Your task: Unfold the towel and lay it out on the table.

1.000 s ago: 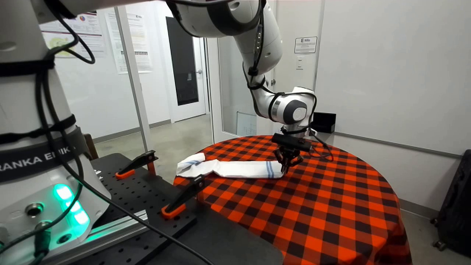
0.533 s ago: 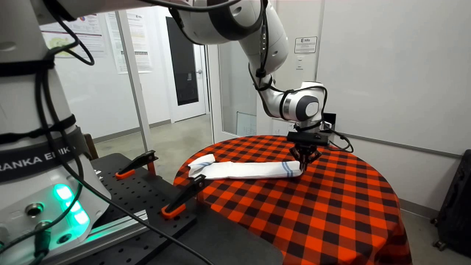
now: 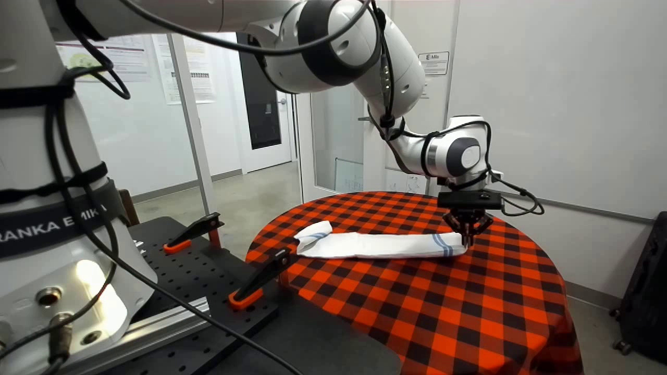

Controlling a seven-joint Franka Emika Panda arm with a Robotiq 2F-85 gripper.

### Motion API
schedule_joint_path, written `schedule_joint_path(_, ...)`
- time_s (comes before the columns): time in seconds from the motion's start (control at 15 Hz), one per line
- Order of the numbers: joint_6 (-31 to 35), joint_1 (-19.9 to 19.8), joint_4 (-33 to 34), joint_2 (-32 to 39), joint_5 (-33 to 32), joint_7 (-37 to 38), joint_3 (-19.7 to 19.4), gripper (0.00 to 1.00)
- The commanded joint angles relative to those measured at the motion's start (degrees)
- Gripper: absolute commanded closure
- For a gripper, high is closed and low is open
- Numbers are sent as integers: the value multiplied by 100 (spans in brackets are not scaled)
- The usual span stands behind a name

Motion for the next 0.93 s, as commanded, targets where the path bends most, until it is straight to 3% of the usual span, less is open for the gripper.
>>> schedule_joint_path(0.0,102,-123,365,51,-193,225,-147,99)
schedule_joint_path(0.87,205,-35,522,72,-653,1695,-866,99)
